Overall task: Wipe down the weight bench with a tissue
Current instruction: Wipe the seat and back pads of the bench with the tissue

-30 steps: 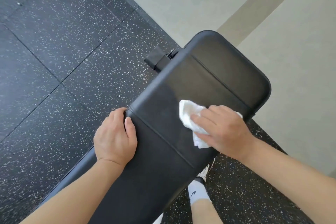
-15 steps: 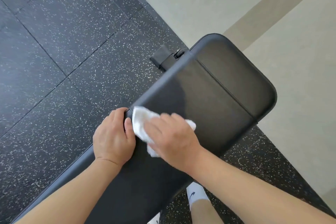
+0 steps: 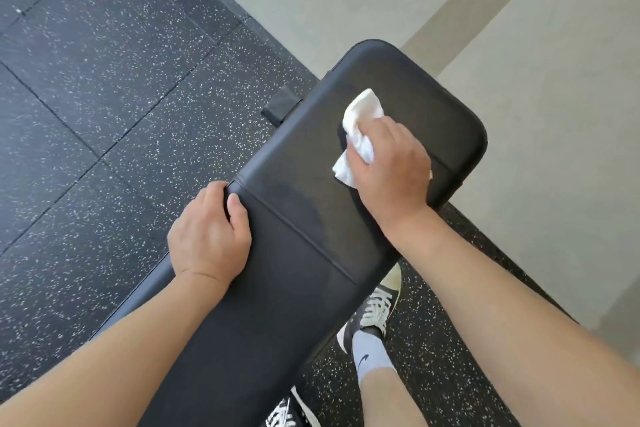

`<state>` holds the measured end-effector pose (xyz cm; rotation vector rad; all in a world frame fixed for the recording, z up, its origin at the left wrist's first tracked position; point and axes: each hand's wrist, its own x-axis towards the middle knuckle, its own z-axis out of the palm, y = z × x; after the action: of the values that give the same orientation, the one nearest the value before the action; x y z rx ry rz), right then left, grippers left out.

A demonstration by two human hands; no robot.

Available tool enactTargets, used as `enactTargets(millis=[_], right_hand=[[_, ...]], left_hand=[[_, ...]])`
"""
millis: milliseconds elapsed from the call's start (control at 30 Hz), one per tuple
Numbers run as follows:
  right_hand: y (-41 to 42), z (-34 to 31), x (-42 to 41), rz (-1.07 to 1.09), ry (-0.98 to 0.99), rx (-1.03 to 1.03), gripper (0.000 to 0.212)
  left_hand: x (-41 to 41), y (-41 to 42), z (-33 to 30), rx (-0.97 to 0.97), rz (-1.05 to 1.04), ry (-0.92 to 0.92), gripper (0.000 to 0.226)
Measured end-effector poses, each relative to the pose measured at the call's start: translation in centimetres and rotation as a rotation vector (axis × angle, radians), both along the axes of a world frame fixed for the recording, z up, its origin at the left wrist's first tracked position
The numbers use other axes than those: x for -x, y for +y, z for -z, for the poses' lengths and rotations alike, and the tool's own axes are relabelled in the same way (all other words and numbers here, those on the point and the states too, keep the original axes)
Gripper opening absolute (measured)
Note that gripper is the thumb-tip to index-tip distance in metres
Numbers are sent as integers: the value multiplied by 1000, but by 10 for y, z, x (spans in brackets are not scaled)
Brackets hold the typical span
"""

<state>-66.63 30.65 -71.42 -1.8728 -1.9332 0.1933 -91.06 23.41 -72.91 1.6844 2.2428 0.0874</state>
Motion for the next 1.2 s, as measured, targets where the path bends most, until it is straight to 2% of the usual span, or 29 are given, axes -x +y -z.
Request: enactTargets(millis=[100,200,300,400,467,533,633,667,767,900,1000,1067,1200], right_hand=[[-36,-4,59,-73,-20,-26,14],[-108,2,95,-332,-35,-67,9],[-166,7,80,-597,-88,-33,15],[-151,4,55,-845,-236,-70,9],[-118,-4,55,-800,-324,-161,12],[-90,-11,70,-584,-329,-216,30],[-93,-10,119,-202,-160,20,16],[-104,-7,140,-160,-125,70,16],[-153,2,221,-356,-112,56,22],[-221,5,315,-613,-107,30,10],[-264,3,358,-758,-130,68,11],[-285,-4,377,-827,-134,137,14],[-304,-23,394,-857,-141,328,21]], left_hand=[[4,-1,1,-9,4,-10,31],[12,-4,-1,14,33,-152,33],[34,-31,-12,43,59,-217,39],[80,-87,-20,80,53,-151,43],[117,-129,-22,96,15,-114,40],[156,-170,-22,105,-44,-66,43],[203,-228,-18,84,-105,2,49],[213,-242,-17,74,-119,20,48],[231,-266,-19,68,-159,19,46],[258,-287,-26,144,-257,-6,50],[277,-313,-37,187,-354,-9,43],[285,-330,-45,207,-407,-46,38],[291,-355,-64,245,-449,-143,51]])
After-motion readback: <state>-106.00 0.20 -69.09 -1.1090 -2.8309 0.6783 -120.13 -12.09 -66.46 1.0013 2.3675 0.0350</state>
